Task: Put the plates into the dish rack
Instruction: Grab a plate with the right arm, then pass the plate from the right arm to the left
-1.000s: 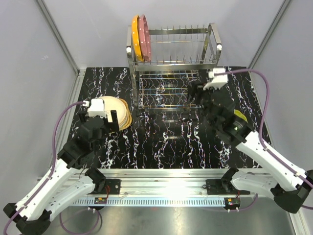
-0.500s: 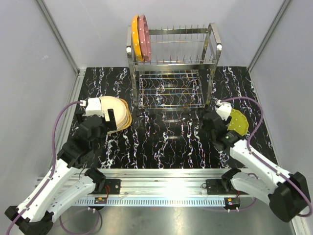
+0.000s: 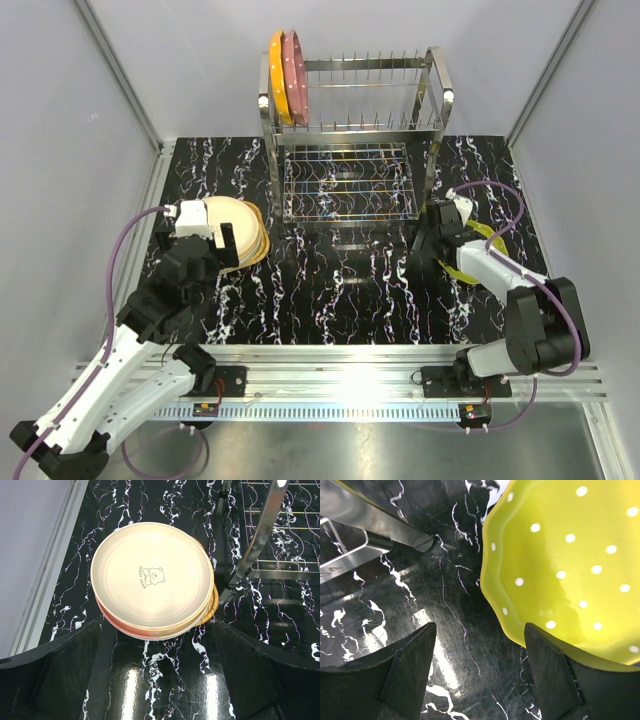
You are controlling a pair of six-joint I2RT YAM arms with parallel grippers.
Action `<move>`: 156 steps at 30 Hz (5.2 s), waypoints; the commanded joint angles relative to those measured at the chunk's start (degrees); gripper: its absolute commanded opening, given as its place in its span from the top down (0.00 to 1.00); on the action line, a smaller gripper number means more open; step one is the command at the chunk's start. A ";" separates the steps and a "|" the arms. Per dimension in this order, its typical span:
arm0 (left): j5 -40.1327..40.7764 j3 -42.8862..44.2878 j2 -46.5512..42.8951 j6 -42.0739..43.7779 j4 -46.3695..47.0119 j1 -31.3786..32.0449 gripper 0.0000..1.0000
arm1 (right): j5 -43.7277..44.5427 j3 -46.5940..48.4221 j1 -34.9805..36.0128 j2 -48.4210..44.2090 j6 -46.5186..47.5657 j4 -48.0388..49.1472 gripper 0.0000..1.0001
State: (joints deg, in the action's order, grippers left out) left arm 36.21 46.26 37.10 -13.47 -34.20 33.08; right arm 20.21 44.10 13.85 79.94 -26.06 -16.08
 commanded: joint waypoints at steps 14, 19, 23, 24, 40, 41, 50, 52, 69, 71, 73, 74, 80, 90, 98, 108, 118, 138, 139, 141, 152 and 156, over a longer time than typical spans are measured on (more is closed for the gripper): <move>-1.58 0.67 -1.50 0.20 1.50 -0.39 0.01 | -8.69 7.14 -4.35 11.89 -0.57 -0.97 0.24; -1.93 0.85 -1.77 0.20 1.50 -0.39 0.01 | -8.95 7.67 -4.27 12.61 -0.66 -1.86 0.26; -2.37 0.85 -1.86 0.20 1.50 -0.47 0.01 | -10.53 6.80 -4.35 11.99 -0.04 -1.85 0.38; -2.54 0.85 -1.77 0.29 1.59 -0.47 0.01 | -10.80 6.10 -4.35 11.56 -0.21 -1.59 0.41; -3.69 0.85 -1.95 0.29 1.59 -0.47 0.01 | -14.49 3.54 -2.69 11.20 -4.17 -1.68 0.61; -3.77 0.94 -1.95 0.29 1.67 -0.47 0.01 | -14.41 3.19 -1.81 10.33 -4.95 -1.77 0.61; -4.21 0.85 -2.38 0.29 1.50 -0.47 0.01 | -10.10 -0.49 4.43 6.46 -11.63 -2.47 0.62; -4.30 0.85 -2.47 0.29 1.50 -0.47 0.01 | -9.31 -1.46 6.71 5.06 -13.83 -2.12 0.64; -4.48 0.76 -2.83 0.29 1.41 -0.47 0.01 | -7.29 4.67 30.44 10.39 -12.10 0.62 0.50; -4.65 0.76 -2.82 0.29 1.50 -0.47 0.01 | -6.41 8.36 32.37 12.33 -10.07 -2.97 0.48; -4.57 0.76 -2.74 0.29 1.41 -0.47 0.01 | -3.60 11.69 33.08 15.15 -8.66 -8.15 0.46; -4.48 0.76 -2.65 0.29 1.50 -0.47 0.01 | -2.81 12.58 33.17 15.94 -8.57 -9.75 0.46; -4.56 0.67 -2.65 0.29 1.41 -0.47 0.01 | -0.96 13.12 33.18 17.44 -9.18 -13.10 0.53; -5.18 0.67 -2.39 0.29 1.41 -0.47 0.01 | 5.53 16.37 34.84 22.61 -9.27 -16.79 0.56; -5.18 0.76 -2.39 0.29 1.41 -0.47 0.01 | 8.80 20.15 37.04 27.28 -9.27 -19.78 0.62; -5.27 0.67 -2.21 0.29 1.41 -0.47 0.01 | 12.75 24.80 40.38 30.54 -9.62 -24.61 0.89; -4.30 1.46 -1.60 -1.29 0.71 -0.47 0.01 | 10.83 27.89 45.48 22.29 -6.46 -22.88 1.00; -38.63 -0.45 13.59 -25.80 10.53 -0.39 0.01 | -2.80 9.52 48.99 -6.28 -6.19 -1.42 1.00; -40.06 -1.17 14.48 -28.42 14.12 -0.39 0.01 | -3.85 9.17 49.08 -7.42 -5.93 -1.07 1.00; -43.13 -3.19 17.11 -30.64 17.57 0.23 0.01 | -4.65 7.59 49.70 -8.57 -4.97 0.51 1.00; -43.06 -3.63 27.75 -36.62 28.12 6.03 0.01 | -8.96 1.44 52.59 -14.37 -4.61 5.79 1.00; -43.67 -3.46 31.18 -37.24 31.02 8.22 0.01 | -9.57 0.20 53.30 -15.34 -4.61 8.07 1.00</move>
State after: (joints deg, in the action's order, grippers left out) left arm -5.58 42.04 66.41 -49.12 -9.54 39.90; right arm 12.38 44.47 66.15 67.02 -30.61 -15.05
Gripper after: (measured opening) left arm 0.988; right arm 0.131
